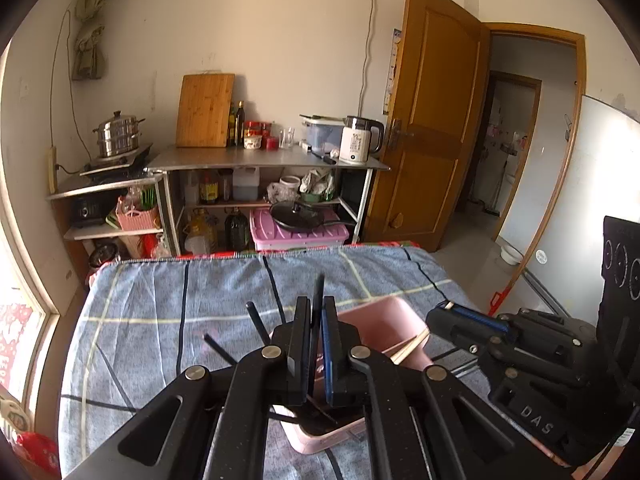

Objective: Organize utensils

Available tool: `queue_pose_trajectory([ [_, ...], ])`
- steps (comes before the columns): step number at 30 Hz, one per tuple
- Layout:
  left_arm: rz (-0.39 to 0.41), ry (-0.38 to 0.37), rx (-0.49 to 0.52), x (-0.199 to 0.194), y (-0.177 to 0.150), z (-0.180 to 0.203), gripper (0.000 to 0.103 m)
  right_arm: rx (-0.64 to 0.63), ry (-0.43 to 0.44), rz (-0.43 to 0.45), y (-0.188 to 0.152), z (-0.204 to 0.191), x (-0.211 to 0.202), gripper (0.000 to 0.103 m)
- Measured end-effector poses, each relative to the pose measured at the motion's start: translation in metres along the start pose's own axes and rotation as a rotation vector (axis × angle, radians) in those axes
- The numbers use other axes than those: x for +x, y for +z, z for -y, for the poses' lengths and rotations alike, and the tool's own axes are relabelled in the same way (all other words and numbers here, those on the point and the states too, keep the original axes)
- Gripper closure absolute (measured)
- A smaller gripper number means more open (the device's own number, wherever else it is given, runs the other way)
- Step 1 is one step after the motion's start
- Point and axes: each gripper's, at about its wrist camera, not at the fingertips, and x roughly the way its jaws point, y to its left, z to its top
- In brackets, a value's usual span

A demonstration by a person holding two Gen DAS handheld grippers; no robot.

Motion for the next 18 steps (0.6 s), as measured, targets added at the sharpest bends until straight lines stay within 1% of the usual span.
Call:
queue_pose_trajectory([
  [6, -0.022, 0.009, 0.001, 0.0, -0.009, 0.002, 0.097, 0.003, 0.008, -0.022, -0.001, 0.003, -0.001, 0.098],
  [8, -0.016, 0.01, -0.006, -0.004, -0.01, 0.002, 0.095, 0.005, 0.011, -0.019, 0.0, 0.004, -0.006, 0.098],
  [10, -0.007, 0.005, -0.023, -0.009, -0.011, 0.0, 0.09, 0.005, 0.017, -0.015, -0.002, 0.003, -0.011, 0.095],
  [12, 0.006, 0.008, -0.027, -0.016, -0.011, -0.001, 0.089, 0.0, 0.007, -0.004, -0.001, 0.001, -0.014, 0.091],
  [18, 0.042, 0.029, -0.018, -0.042, -0.015, 0.005, 0.088, 0.0, 0.005, 0.011, -0.004, 0.0, -0.031, 0.088],
])
